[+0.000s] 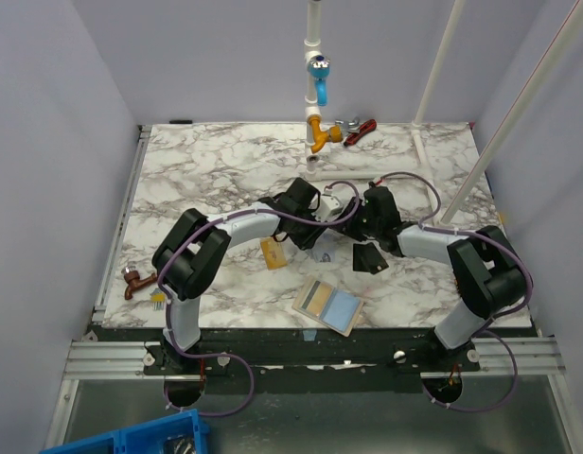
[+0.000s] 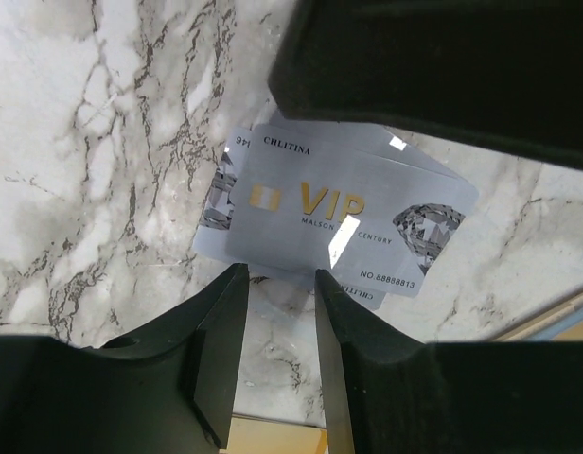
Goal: Put the credit cards into the card holder
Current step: Pick up the credit card from the center of the board.
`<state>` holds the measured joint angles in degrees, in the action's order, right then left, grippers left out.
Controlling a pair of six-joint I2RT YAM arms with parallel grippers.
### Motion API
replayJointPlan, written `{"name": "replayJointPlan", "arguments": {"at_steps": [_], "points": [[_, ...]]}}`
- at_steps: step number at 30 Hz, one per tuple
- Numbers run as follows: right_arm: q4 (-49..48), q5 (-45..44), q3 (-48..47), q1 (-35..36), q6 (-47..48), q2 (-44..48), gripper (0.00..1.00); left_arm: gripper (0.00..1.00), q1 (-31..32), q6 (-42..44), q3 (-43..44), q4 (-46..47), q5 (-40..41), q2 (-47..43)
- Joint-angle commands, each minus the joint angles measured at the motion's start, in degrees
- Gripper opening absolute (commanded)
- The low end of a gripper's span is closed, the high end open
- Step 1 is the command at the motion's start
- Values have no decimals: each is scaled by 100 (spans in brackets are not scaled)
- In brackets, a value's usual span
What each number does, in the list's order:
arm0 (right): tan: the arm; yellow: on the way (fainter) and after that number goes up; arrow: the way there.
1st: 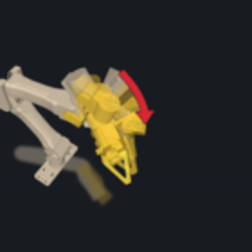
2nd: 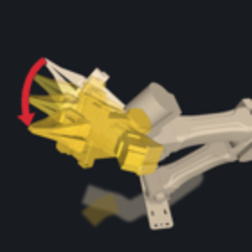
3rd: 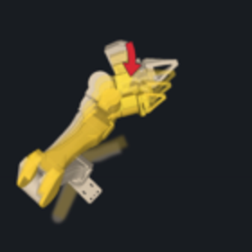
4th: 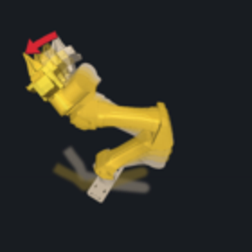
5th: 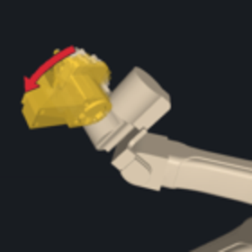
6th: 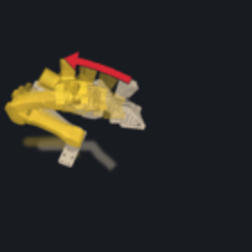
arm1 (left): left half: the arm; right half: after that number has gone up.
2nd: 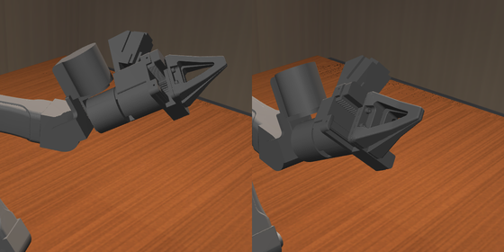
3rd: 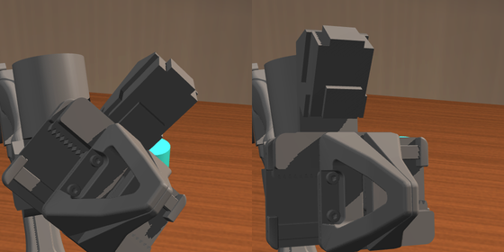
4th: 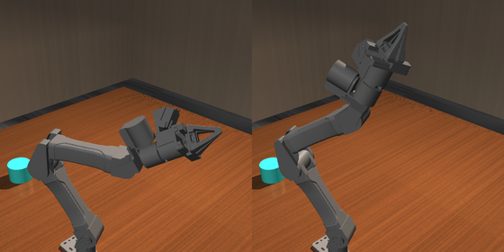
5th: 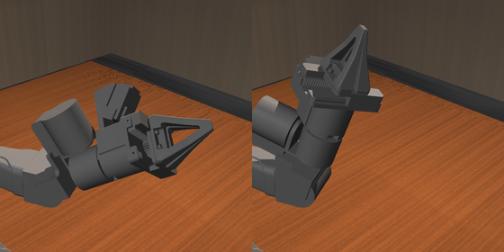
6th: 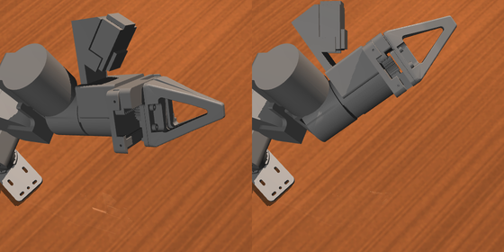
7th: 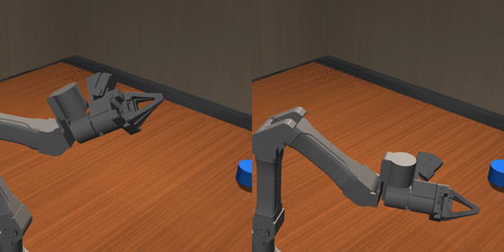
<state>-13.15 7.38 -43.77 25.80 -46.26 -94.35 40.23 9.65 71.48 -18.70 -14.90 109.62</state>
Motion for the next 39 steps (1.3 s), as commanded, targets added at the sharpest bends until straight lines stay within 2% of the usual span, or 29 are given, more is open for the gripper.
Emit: {"name": "replayJointPlan", "arguments": {"at_steps": [1,10,17,24,29,39], "points": [[88,-48,279,-23,-35,28,41,36,-15,8,164,269,118,71],[-198,216,765,-29,-227,77,40,36,-10,15,93,310,38,-24],[-322,385,894,-23,-391,112,40,33,62,93,363,143,-16,228],[-309,478,1103,-24,-494,297,40,30,77,130,701,-444,-57,368],[-277,566,1200,-23,-515,371,40,30,187,205,928,-867,434,504],[-318,523,1407,-13,-543,541,40,30,708,518,643,-444,1665,503]]}}
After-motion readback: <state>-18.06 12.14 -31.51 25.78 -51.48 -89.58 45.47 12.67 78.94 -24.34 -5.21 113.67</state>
